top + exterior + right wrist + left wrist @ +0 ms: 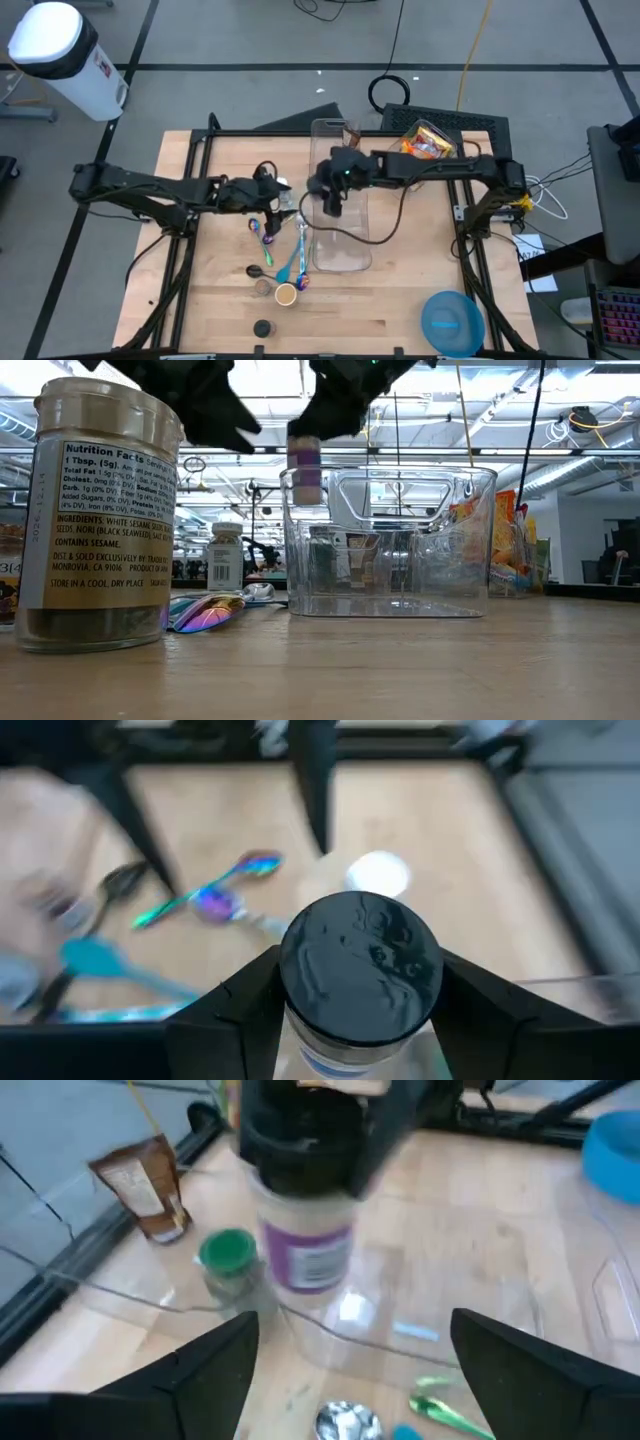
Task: Pick & Place Food Item
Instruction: Put the purple spice bottle into the top left transparent bin
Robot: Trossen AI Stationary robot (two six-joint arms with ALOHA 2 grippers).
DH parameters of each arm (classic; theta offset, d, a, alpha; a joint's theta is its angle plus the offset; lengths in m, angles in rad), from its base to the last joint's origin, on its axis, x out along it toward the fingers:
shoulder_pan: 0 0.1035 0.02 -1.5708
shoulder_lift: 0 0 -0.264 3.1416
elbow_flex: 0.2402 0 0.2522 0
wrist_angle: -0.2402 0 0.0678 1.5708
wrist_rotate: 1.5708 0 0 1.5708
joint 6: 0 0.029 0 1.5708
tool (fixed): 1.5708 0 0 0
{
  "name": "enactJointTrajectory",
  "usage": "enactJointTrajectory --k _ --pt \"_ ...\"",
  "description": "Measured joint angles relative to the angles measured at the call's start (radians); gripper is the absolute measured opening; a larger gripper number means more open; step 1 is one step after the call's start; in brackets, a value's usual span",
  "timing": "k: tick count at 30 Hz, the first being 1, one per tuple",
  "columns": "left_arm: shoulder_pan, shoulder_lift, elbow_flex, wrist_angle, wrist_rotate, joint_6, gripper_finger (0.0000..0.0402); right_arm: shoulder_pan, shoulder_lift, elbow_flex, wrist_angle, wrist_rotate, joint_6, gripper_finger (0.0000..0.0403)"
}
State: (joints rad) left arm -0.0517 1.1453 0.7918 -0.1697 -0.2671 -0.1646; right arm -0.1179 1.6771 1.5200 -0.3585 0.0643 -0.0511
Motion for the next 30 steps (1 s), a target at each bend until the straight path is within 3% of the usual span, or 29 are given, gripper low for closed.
enactJointTrajectory --k 3,8,17,30 --pt "-0.003 -0.016 -0.003 -0.013 0.001 -0.002 0.0346 -0.035 -0.040 0.000 -0.016 0.060 -0.019 0.0192" --pt "-0.003 0.002 -0.002 -0.014 0.004 -0.005 0.0349 -0.162 -0.068 0.001 0.006 0.063 -0.029 0.0192" --pt "-0.002 0.060 -0.003 -0.006 -0.006 -0.001 0.0349 -0.395 0.009 -0.140 0.261 -0.040 -0.031 0.0192" --pt "0.031 0.069 -0.003 0.010 -0.023 0.005 0.0349 -0.433 0.241 -0.152 0.456 -0.069 -0.036 0.0192"
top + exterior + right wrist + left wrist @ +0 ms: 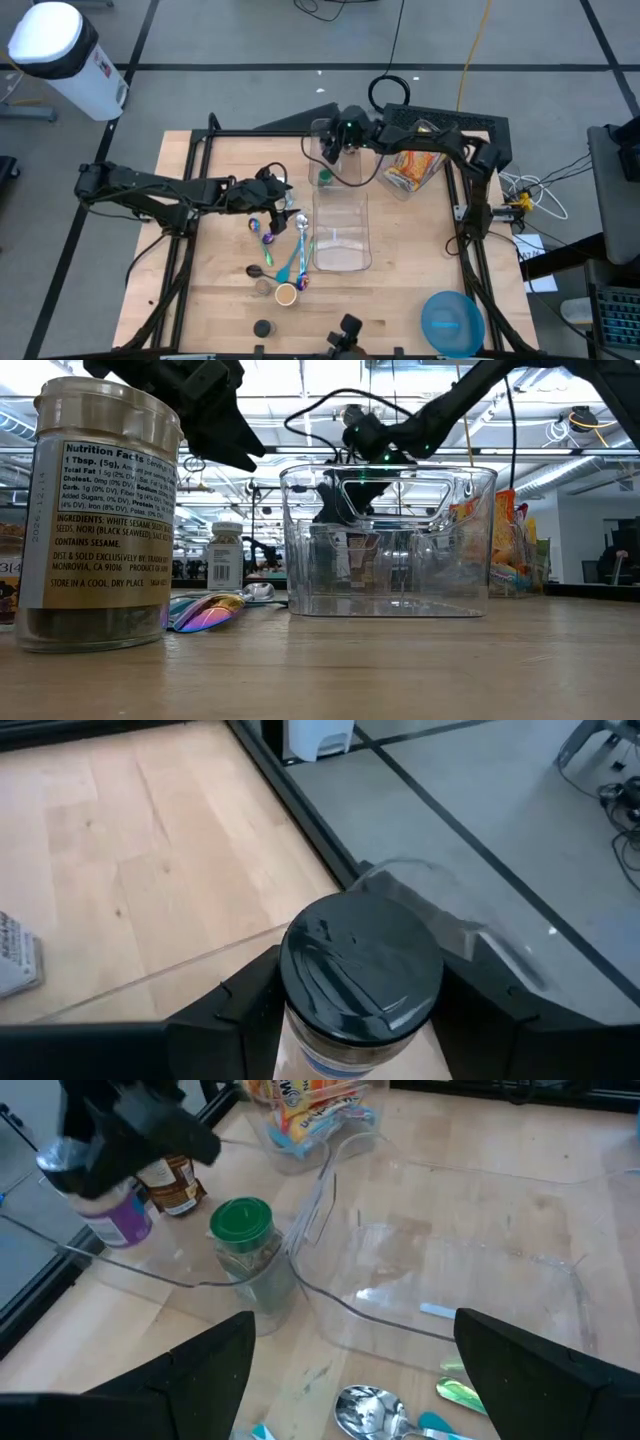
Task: Pick & Place Food Item
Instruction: Put the purple spice bottle into the top left transparent bin, then put the white spice bottle into the top left transparent bin
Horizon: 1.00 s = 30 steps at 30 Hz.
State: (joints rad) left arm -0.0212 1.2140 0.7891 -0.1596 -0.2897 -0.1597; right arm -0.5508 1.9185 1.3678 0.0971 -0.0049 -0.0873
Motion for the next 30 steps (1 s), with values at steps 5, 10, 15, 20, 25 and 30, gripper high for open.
enactJointTrajectory --k 5,10,15,20,25,30 --pt "0.001 0.000 0.000 0.000 0.000 -0.006 0.0349 -0.007 0.037 0.000 0.015 0.002 -0.001 0.0192" --pt "0.001 0.000 0.000 0.000 0.001 -0.007 0.0349 -0.022 0.061 0.002 0.025 0.003 0.005 0.0192" --pt "0.001 0.000 0.000 0.000 0.001 -0.007 0.0349 -0.023 0.061 0.002 0.031 0.005 0.021 0.0216" --pt "0.001 0.000 0.000 0.000 0.000 -0.016 0.0349 -0.008 0.015 0.000 0.027 0.003 0.019 0.0331" --pt "0.001 -0.017 0.000 -0.020 -0.041 -0.033 0.0349 0.021 -0.065 0.000 -0.019 0.004 0.015 0.0390" --pt "-0.007 -0.085 -0.072 0.007 -0.047 0.045 0.0349 0.079 -0.190 0.000 -0.116 0.004 0.014 0.0393"
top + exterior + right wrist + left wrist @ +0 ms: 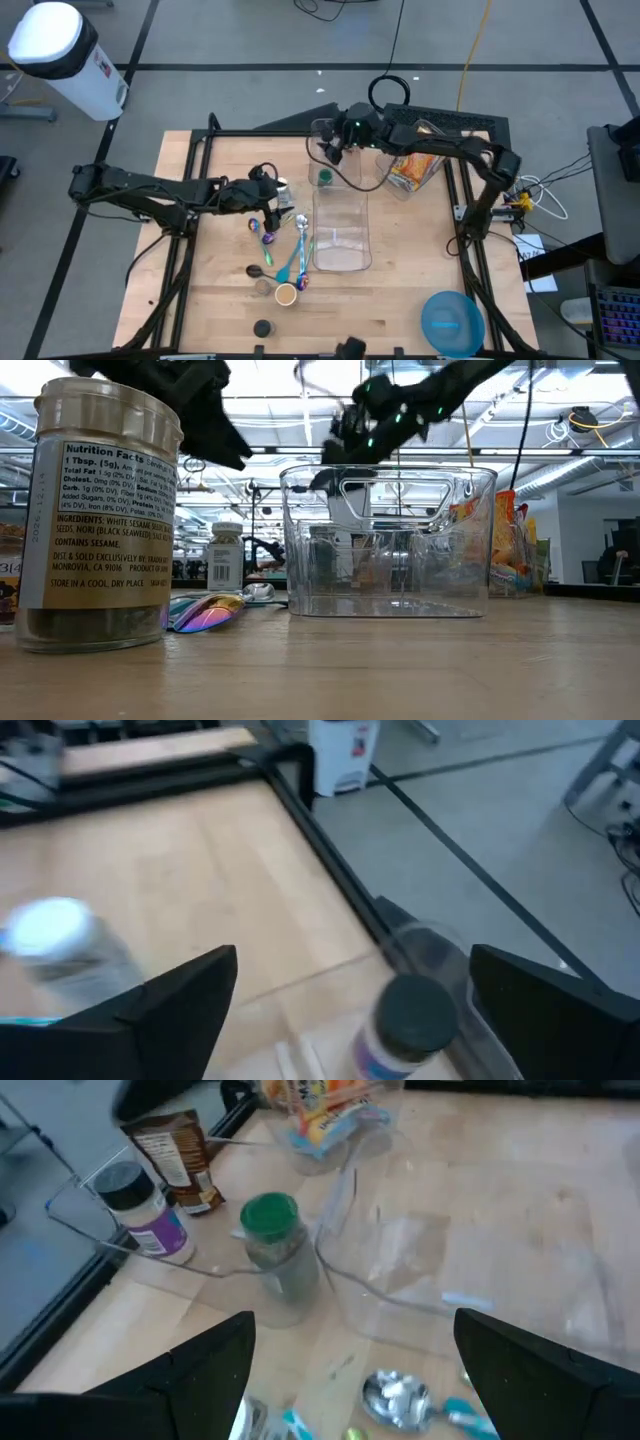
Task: Pick & Place Food Item
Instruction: Put the white spice bottle into the top left transparent bin
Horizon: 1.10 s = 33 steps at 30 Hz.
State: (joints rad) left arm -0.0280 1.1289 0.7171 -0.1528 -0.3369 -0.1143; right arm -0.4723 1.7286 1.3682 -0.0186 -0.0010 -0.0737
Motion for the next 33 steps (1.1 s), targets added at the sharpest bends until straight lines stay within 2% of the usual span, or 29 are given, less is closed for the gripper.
enactJointTrajectory --k 4,10,17,20,26,29,33 --pt "0.010 -0.067 -0.132 0.059 -0.078 0.037 0.0349 0.059 -0.111 0.000 -0.101 0.014 -0.002 0.0393" --pt "0.033 -0.216 -0.333 0.222 -0.201 -0.022 0.0349 0.152 -0.253 0.000 -0.258 0.104 -0.015 0.0393" --pt "0.084 -0.236 -0.482 0.232 -0.293 -0.170 0.0349 0.262 -0.342 -0.006 -0.352 0.189 -0.018 0.0393" --pt "0.113 -0.218 -0.509 0.233 -0.292 -0.267 0.0349 0.295 -0.360 -0.036 -0.341 0.188 -0.018 0.0393" --pt "0.170 -0.194 -0.517 0.234 -0.290 -0.325 0.0349 0.324 -0.364 -0.104 -0.320 0.188 -0.020 0.0393" --pt "0.190 -0.170 -0.517 0.242 -0.193 -0.352 0.0349 0.324 -0.364 -0.137 -0.297 0.188 -0.020 0.0393" --pt "0.199 -0.106 -0.517 0.312 -0.042 -0.296 0.0349 0.322 -0.364 -0.155 -0.294 0.187 -0.021 0.0393"
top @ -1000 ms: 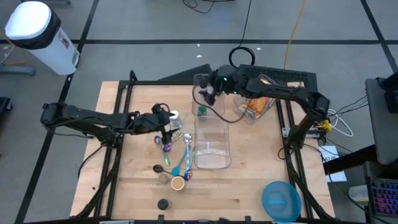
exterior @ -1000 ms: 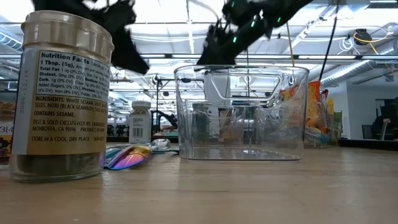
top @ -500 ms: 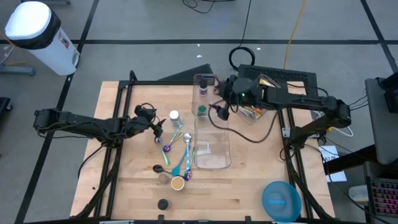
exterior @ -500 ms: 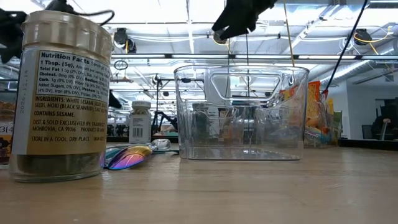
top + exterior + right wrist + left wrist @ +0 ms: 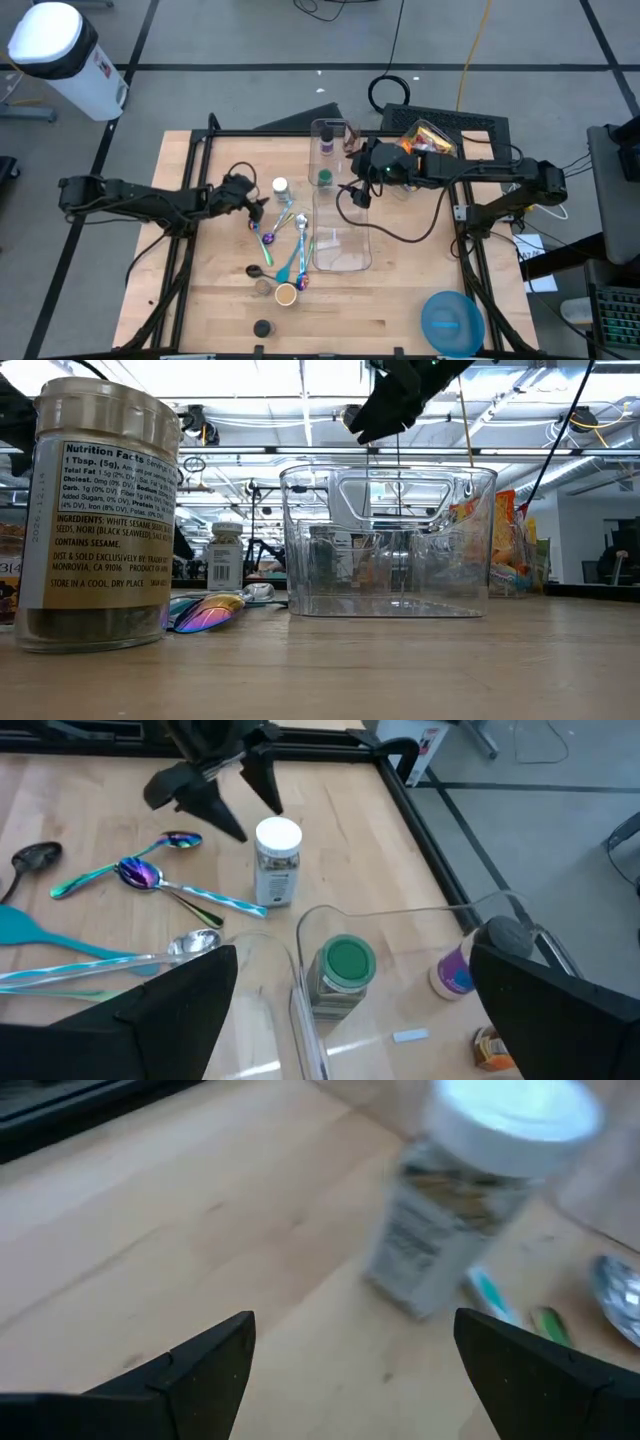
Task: Pick & Place Food Item
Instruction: Put the white spice bottle into the top left transparent bin
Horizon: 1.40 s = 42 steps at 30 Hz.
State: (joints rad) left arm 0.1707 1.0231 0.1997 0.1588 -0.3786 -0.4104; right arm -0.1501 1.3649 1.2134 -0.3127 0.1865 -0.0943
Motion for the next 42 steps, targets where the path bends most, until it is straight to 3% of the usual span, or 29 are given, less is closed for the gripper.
enactJointTrajectory --k 8,14,34,38,42 --pt "0.006 0.233 0.000 0.323 0.081 0.290 0.0349 0.000 0.000 -0.007 0.039 -0.004 -0.004 0.0393" --pt "0.041 0.386 0.000 0.501 0.120 0.336 0.0349 0.000 0.000 -0.007 0.061 -0.004 -0.004 0.0393" --pt "0.100 0.705 0.189 0.564 0.172 0.455 0.0347 0.000 0.000 -0.007 0.060 -0.005 -0.004 0.0393" --pt "0.100 0.696 0.189 0.547 0.176 0.453 0.0313 0.001 0.000 -0.007 0.053 -0.005 -0.001 0.0393" --pt "0.100 0.684 0.188 0.539 0.177 0.449 0.0231 0.001 0.000 -0.007 0.055 -0.005 0.003 0.0393"
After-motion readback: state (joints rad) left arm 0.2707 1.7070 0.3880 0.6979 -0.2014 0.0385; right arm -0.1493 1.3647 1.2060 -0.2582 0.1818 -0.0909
